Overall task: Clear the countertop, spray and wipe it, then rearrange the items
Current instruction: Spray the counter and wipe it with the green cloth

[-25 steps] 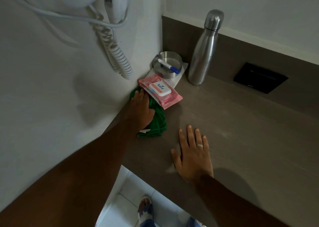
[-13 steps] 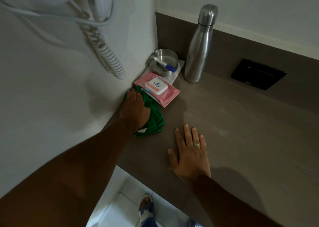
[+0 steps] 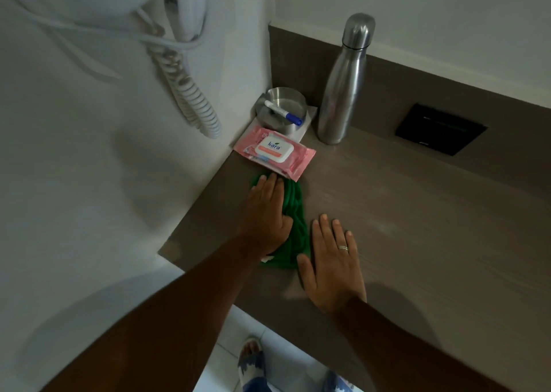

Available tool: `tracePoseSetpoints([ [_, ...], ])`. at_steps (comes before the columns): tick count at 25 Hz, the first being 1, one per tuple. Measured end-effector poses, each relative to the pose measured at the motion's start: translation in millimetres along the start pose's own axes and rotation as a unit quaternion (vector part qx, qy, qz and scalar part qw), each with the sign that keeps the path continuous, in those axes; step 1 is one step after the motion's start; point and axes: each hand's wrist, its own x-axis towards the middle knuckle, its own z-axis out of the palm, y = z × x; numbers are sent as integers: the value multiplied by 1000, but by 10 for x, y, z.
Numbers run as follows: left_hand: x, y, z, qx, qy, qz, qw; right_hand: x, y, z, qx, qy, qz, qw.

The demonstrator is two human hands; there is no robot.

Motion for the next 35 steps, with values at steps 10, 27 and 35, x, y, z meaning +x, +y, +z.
tracePoseSetpoints([
  [10, -886, -1070, -280, 30, 43, -105, 993, 17, 4, -26, -12, -2, -3, 1000],
  [27, -1215, -747, 61, 81, -59, 116, 988, -28, 8, -19, 30, 11, -3, 999],
  [35, -480, -211, 95, 67, -33, 48, 996, -125, 40, -79, 176, 126, 63, 974],
])
